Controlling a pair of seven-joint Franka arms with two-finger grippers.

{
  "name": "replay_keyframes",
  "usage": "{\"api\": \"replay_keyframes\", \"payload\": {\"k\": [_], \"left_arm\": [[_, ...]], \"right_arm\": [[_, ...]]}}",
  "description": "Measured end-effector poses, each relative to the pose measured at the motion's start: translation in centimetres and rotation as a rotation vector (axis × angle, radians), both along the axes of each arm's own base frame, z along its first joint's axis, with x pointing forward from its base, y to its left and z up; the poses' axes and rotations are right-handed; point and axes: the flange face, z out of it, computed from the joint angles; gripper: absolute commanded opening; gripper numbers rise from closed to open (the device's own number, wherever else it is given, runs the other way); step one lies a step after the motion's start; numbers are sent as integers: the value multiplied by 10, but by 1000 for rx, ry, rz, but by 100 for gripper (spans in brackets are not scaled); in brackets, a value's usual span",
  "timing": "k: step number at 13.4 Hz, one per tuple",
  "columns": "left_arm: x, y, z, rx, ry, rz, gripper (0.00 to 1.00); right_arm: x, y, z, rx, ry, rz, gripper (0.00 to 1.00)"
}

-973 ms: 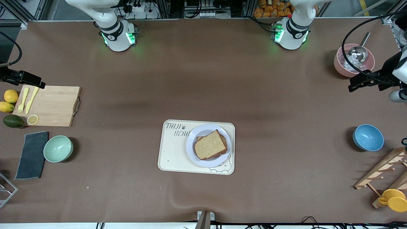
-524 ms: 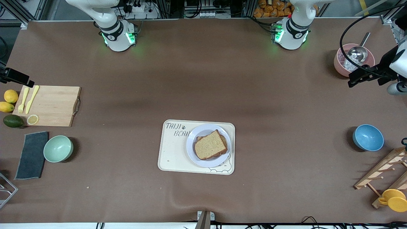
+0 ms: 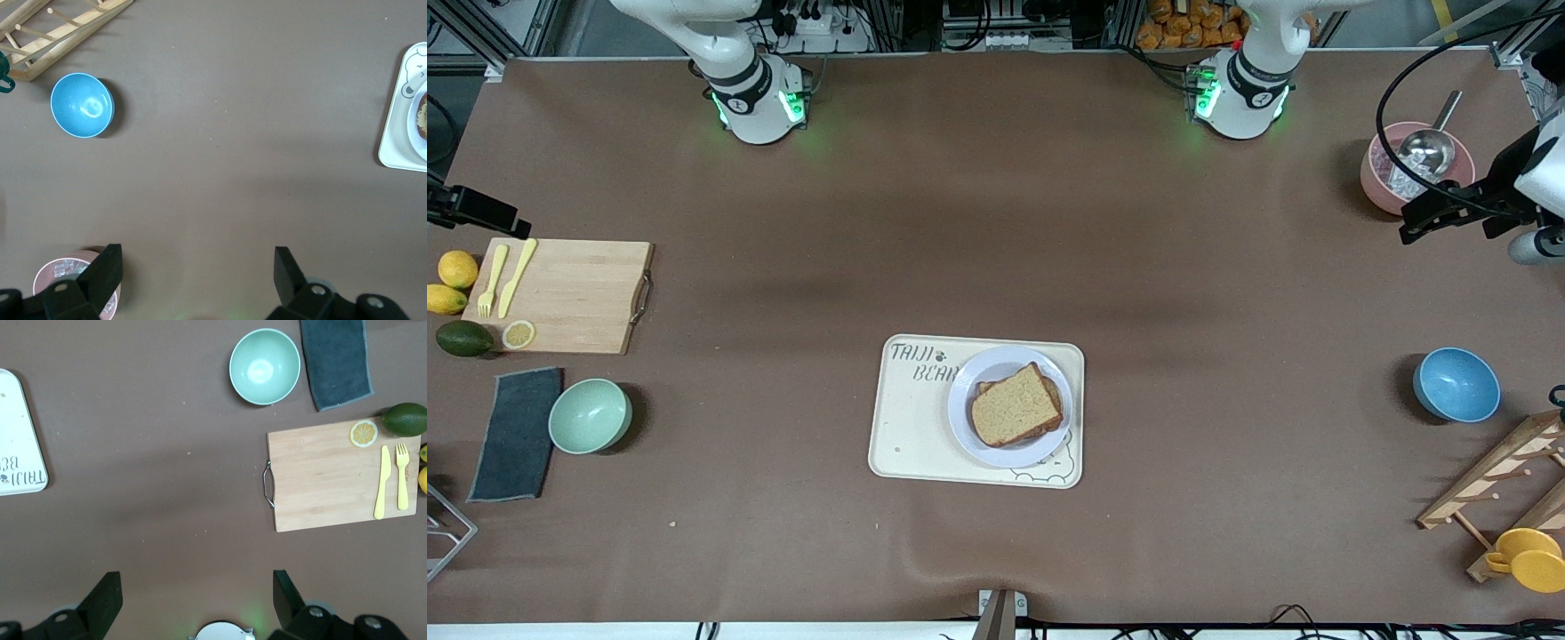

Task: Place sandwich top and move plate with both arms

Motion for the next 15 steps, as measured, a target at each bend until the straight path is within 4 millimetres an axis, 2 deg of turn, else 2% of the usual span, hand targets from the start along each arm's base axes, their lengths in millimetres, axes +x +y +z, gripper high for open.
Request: {"api": "replay_keyframes", "payload": {"k": [2, 6, 15], "left_arm": [[0, 0, 0, 0, 0, 1, 100], [1, 3, 0, 0, -6, 6, 100], [4, 4, -6, 0, 4, 8, 100]], "right_arm": [[-1, 6, -1, 3, 13, 10, 100], [-1, 34, -2, 4, 36, 51, 100], [-1, 31, -2, 3, 32, 41, 100]]}}
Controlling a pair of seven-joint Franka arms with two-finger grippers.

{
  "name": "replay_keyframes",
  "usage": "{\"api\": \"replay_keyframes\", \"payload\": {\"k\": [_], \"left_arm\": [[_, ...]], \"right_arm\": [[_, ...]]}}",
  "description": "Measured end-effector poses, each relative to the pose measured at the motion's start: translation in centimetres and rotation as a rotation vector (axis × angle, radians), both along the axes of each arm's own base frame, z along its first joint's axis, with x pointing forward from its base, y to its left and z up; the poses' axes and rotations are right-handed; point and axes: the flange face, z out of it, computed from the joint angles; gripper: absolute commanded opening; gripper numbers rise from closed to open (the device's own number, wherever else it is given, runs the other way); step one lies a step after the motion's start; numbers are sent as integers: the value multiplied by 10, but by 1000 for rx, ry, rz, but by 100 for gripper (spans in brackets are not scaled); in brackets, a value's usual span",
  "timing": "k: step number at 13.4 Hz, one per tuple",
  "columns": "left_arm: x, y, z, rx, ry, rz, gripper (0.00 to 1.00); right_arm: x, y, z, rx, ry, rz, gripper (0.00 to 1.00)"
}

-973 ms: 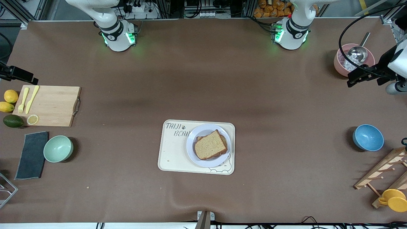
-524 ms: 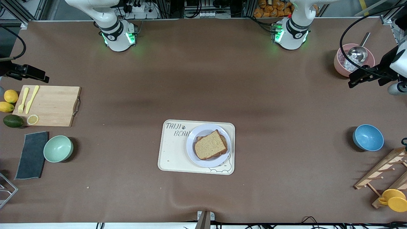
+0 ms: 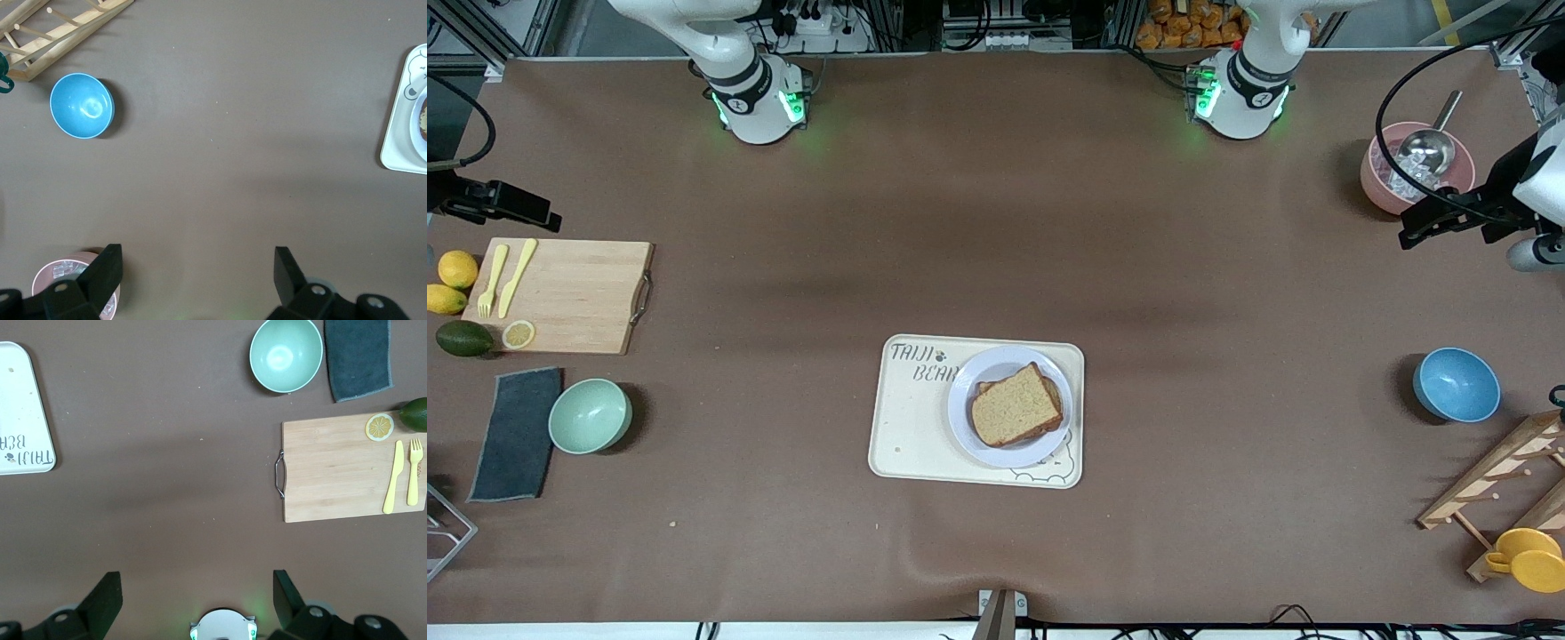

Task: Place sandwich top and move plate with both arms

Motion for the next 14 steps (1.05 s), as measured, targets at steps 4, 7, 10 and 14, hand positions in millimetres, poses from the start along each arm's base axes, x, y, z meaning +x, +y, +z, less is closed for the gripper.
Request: {"api": "replay_keyframes", "payload": {"k": [4, 7, 10, 14], "left_arm": [[4, 0, -7, -1, 9, 0, 100], [9, -1, -15, -1, 20, -2, 100], [11, -1, -18, -1, 24, -2, 100], [11, 0, -16, -2, 14, -1, 100]], "right_arm": [[0, -2, 0, 0, 2, -3, 100], [0, -2, 0, 0, 2, -3, 100], [0, -2, 0, 0, 2, -3, 100], [0, -2, 0, 0, 2, -3, 100]]}}
